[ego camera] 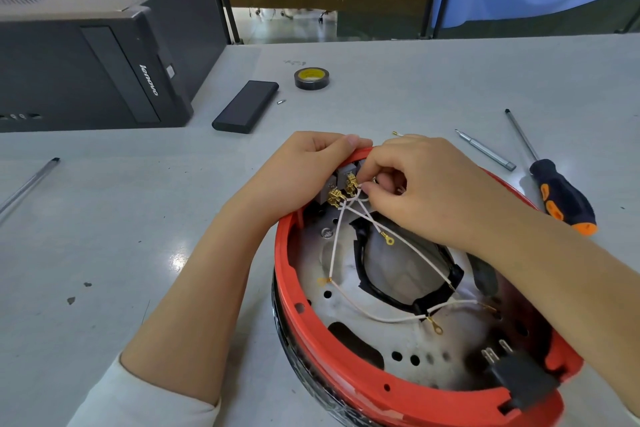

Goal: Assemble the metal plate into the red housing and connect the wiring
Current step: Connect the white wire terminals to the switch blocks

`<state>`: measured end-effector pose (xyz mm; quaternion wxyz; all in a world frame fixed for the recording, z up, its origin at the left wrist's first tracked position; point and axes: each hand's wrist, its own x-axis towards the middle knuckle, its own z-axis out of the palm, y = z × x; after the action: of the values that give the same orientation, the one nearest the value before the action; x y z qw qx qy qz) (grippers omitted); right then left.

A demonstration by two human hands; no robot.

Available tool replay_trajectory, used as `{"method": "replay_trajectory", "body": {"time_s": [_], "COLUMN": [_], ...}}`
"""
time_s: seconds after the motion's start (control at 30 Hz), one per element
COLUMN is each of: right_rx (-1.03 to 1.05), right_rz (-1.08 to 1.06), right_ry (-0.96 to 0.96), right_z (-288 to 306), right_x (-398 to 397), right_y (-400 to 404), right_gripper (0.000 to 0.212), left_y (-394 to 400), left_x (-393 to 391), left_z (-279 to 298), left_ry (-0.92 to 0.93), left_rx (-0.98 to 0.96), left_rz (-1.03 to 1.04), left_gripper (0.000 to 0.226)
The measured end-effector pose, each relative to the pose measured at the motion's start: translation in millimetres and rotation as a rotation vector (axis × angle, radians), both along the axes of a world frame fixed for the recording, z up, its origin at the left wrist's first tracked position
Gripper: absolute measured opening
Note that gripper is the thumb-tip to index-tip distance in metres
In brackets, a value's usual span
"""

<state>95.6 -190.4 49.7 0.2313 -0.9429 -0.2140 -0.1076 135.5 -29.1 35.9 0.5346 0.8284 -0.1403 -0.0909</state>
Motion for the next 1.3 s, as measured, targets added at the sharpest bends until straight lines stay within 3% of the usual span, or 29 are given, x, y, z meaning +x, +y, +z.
{"method": "replay_trajectory", "body": {"time_s": [1.03, 1.13, 1.2, 1.3], "right_rx": [-0.025, 0.027, 0.04, -0.039], "right_rz": [-0.078, -0.08, -0.073, -0.09], "right_ry": [-0.074, -0.139, -0.157, -0.131], "right_z": [3, 6, 8, 8], "right_x": [-6, -10, -14, -16], "right_y": [12, 13, 15, 21], "right_gripper": [0.011, 0.008, 0.011, 0.019], "left_y": [1, 4, 3, 2], "left_x": [-2, -4, -4, -4], "left_z": [3, 3, 4, 5], "left_ry": [-0.038, -0.03, -0.022, 0.006], "left_rx": [0.037, -0.016, -0.009, -0.031], "left_rz": [-0.013, -0.012, -0.003, 0.011], "left_gripper": [0.029, 0.039, 0.047, 0.04]}}
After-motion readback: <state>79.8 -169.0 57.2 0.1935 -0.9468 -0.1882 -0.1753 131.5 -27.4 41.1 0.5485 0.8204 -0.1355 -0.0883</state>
